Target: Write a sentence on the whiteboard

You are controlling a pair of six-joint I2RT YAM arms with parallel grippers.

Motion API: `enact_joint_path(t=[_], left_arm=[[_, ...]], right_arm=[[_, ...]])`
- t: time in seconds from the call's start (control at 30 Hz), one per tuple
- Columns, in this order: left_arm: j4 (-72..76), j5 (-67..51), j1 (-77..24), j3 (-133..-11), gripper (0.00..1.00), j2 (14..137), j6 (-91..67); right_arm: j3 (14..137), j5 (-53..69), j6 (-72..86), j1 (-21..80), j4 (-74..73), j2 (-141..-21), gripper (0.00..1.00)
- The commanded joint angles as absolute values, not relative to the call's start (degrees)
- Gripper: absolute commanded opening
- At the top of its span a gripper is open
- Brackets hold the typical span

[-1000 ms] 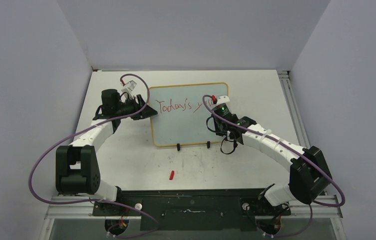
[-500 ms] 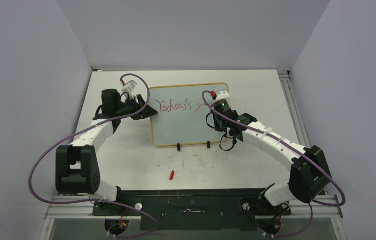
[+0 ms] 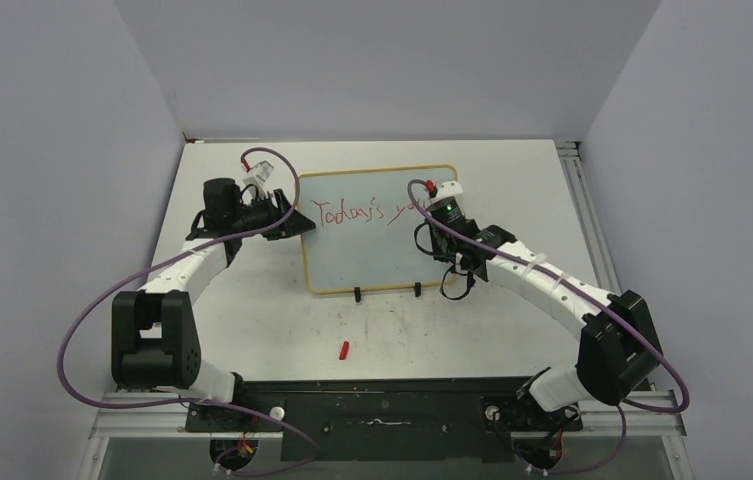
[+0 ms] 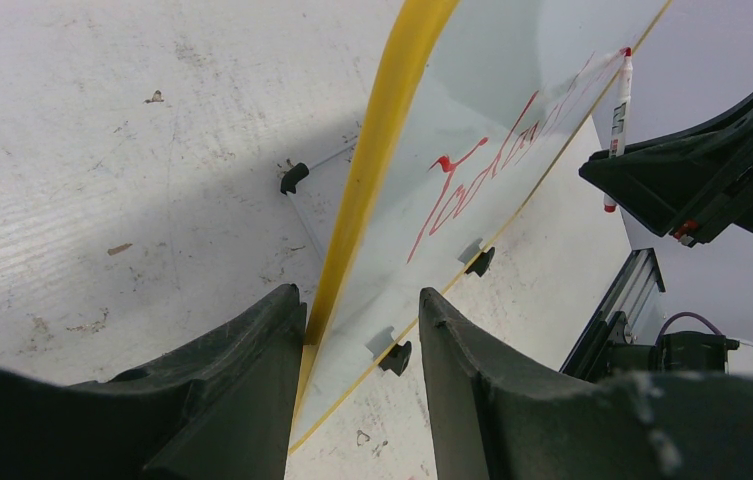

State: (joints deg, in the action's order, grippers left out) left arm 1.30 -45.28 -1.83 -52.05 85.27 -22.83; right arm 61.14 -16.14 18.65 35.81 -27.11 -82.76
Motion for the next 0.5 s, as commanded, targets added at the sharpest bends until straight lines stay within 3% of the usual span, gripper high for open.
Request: enact_joint_path(t=[0.0,0.47], left_arm=[[2.48,-47.46,-2.53,-52.62,0.44,82.79,-22.15],[2.48,-47.31,-2.55,-52.49,0.44,82.71,-22.11]], right_arm=[[63.17,-16.90,18.37,35.38,-26.48,-82.10,0.05],[62.75,-14.87,16.20,36.06,-25.88,-76.12,0.05]])
